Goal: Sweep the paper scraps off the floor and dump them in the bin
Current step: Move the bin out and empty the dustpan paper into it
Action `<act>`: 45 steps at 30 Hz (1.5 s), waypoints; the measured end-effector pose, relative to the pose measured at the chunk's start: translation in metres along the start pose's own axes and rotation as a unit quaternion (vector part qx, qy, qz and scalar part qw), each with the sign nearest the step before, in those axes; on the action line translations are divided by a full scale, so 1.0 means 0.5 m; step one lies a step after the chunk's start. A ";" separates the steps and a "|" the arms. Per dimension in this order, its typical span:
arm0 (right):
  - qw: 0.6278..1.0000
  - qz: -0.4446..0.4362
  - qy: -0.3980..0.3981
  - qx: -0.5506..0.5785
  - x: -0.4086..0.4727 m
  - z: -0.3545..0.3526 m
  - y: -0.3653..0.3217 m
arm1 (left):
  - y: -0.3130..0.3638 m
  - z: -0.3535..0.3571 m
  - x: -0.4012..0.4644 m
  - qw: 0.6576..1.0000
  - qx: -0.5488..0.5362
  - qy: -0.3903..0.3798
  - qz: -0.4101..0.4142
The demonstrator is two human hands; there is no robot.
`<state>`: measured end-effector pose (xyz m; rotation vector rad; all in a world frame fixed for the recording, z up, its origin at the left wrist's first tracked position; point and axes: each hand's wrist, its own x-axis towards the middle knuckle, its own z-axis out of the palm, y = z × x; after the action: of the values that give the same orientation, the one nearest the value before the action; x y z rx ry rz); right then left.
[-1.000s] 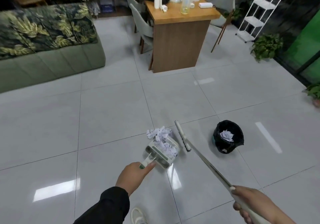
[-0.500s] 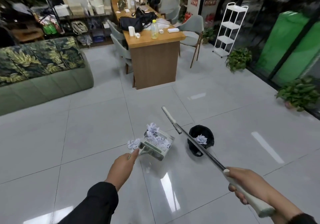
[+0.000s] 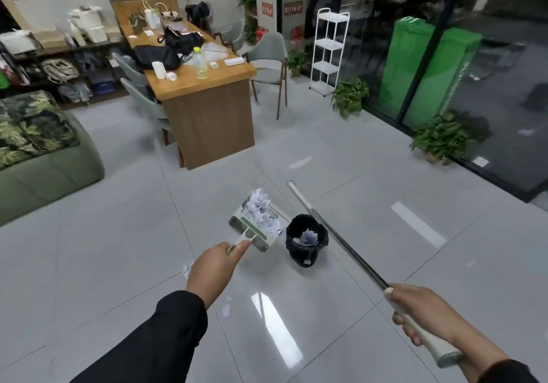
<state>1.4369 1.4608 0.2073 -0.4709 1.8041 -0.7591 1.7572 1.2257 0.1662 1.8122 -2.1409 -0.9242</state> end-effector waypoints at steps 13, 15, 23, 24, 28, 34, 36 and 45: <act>0.995 0.052 -0.005 0.089 0.157 -0.245 0.053 | 0.267 0.244 0.038 0.952 0.268 -0.037 0.144; 0.994 0.052 -0.016 0.091 0.179 -0.287 0.058 | 0.290 0.295 0.033 0.935 0.308 -0.062 0.165; 0.997 0.027 -0.046 0.063 0.214 -0.387 0.058 | 0.388 0.417 0.028 0.920 0.343 -0.091 0.169; 0.996 0.030 -0.052 0.067 0.221 -0.401 0.058 | 0.403 0.429 0.029 0.916 0.350 -0.103 0.169; 0.996 0.012 -0.062 0.063 0.231 -0.416 0.054 | 0.432 0.457 0.036 0.896 0.386 -0.141 0.169; 0.995 0.004 -0.081 0.061 0.239 -0.433 0.061 | 0.466 0.492 0.026 0.860 0.437 -0.186 0.189; 0.994 0.006 -0.089 0.058 0.243 -0.437 0.063 | 0.481 0.500 0.019 0.851 0.444 -0.200 0.196; 0.993 0.005 -0.102 0.064 0.262 -0.439 0.077 | 0.539 0.525 -0.002 0.809 0.461 -0.262 0.254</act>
<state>1.1871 1.4639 0.1404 -0.4380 1.5573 -0.7870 1.4000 1.3302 0.1118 1.0879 -3.6185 -0.2217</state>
